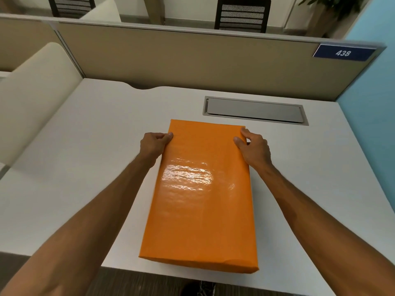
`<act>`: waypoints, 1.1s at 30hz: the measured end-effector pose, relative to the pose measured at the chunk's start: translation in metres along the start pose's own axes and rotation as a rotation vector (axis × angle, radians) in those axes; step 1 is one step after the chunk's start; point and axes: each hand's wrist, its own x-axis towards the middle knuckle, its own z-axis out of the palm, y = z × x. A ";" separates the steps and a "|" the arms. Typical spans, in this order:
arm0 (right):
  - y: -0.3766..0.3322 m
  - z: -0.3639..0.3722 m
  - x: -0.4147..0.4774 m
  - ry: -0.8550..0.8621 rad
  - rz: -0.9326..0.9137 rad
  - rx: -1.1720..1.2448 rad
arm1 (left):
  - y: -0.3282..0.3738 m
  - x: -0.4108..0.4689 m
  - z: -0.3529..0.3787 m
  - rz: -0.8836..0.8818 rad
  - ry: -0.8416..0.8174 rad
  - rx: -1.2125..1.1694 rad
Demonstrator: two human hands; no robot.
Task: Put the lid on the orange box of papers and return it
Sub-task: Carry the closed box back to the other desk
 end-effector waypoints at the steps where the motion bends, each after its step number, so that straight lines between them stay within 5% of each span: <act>1: 0.000 -0.001 -0.001 -0.036 0.001 0.008 | 0.002 -0.001 -0.001 0.002 -0.007 0.011; 5: -0.001 -0.007 -0.019 -0.172 0.014 0.062 | -0.001 -0.017 -0.008 0.036 -0.068 0.036; 12: 0.018 -0.013 -0.106 -0.067 0.182 0.370 | -0.044 -0.088 -0.027 0.120 -0.145 0.090; 20: 0.035 -0.015 -0.188 -0.033 0.270 0.689 | -0.088 -0.148 -0.042 0.019 -0.163 -0.152; 25: 0.038 -0.015 -0.208 -0.190 0.316 0.846 | -0.091 -0.159 -0.048 -0.098 -0.328 -0.209; 33: 0.032 -0.015 -0.200 -0.282 0.326 0.951 | -0.084 -0.163 -0.059 -0.079 -0.336 -0.203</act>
